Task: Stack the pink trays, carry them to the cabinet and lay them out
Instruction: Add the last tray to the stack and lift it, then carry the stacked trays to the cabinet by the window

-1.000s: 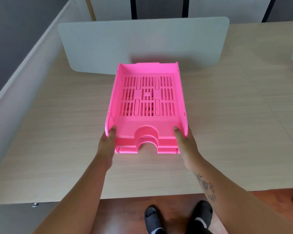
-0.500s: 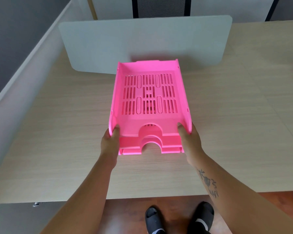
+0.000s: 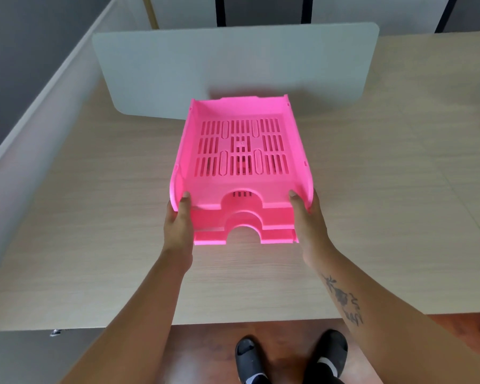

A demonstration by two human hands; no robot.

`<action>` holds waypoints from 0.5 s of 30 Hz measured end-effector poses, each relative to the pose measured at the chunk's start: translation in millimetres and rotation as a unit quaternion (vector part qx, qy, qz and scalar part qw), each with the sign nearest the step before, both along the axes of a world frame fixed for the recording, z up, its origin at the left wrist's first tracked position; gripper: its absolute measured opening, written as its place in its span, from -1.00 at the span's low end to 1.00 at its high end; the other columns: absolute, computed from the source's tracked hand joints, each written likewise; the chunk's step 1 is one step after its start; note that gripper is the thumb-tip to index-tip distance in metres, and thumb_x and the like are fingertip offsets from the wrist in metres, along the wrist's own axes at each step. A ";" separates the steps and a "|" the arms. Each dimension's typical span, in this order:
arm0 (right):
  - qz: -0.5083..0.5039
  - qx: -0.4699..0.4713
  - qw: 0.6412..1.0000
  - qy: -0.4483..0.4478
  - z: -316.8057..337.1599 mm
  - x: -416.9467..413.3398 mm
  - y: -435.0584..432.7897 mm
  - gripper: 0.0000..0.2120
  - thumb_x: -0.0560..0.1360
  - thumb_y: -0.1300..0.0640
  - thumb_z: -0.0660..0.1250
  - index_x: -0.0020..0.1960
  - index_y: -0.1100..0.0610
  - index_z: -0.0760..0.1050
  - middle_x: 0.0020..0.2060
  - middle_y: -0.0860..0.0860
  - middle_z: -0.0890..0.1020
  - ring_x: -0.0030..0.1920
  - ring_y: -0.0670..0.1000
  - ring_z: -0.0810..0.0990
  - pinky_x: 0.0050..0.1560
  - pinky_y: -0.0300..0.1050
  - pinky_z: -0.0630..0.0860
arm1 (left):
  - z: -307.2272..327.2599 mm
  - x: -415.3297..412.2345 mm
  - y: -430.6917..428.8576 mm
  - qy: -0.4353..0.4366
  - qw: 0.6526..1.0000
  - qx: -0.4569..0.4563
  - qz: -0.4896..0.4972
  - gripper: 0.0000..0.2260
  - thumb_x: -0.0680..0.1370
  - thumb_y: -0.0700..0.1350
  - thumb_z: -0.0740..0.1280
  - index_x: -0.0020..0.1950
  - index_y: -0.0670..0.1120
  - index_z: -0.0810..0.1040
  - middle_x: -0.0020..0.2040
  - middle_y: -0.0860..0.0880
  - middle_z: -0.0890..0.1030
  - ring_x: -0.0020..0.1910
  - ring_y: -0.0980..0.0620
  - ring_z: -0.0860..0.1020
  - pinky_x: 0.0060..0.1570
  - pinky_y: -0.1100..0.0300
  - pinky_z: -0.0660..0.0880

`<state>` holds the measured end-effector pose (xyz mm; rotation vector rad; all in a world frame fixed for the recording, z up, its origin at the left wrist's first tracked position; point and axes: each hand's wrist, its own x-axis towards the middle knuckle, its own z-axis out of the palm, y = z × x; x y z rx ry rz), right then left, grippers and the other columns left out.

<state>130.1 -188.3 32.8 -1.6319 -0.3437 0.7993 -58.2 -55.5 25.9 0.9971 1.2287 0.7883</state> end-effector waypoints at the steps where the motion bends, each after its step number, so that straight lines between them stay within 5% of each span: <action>1: -0.001 0.006 1.000 -0.004 6.3 2.6 2.6 -0.41 0.54 -0.14 0.29 0.53 -0.09 0.24 0.33 -0.02 0.55 0.33 0.06 0.52 0.39 0.16 0.41 | 5.8 1.4 3.5 0.004 1.000 0.010 -0.005 -0.51 0.58 0.21 0.22 0.46 0.04 0.38 0.16 -0.08 0.64 0.11 -0.11 0.63 0.14 -0.13 0.55; 5: 0.003 0.038 0.999 -0.024 30.1 11.5 12.1 -0.52 0.61 -0.01 0.27 0.50 -0.03 0.28 0.18 -0.08 0.58 0.11 -0.09 0.58 0.20 -0.09 0.49 | 29.5 6.7 16.3 0.009 0.999 0.037 -0.022 -0.49 0.55 0.27 0.21 0.42 0.05 0.42 0.16 -0.09 0.65 0.09 -0.11 0.65 0.04 -0.10 0.60; 12: 0.028 0.024 0.998 -0.045 56.1 33.5 20.3 -0.57 0.58 -0.11 0.28 0.40 0.01 0.41 0.16 0.07 0.65 0.13 0.13 0.65 0.18 0.12 0.57 | 57.0 22.5 14.2 0.022 0.999 0.046 0.008 -0.50 0.55 0.30 0.19 0.34 0.03 0.50 0.06 -0.06 0.68 -0.02 -0.08 0.68 -0.14 0.03 0.62; 15: 0.040 0.012 0.998 -0.040 53.5 42.5 12.5 -0.56 0.56 -0.13 0.29 0.38 0.02 0.43 0.14 0.11 0.66 0.13 0.18 0.66 0.19 0.20 0.57 | 58.2 29.8 -1.0 0.038 0.999 0.029 0.015 -0.61 0.53 0.31 0.21 0.18 0.10 0.55 0.04 -0.07 0.68 -0.02 -0.13 0.68 -0.06 -0.10 0.64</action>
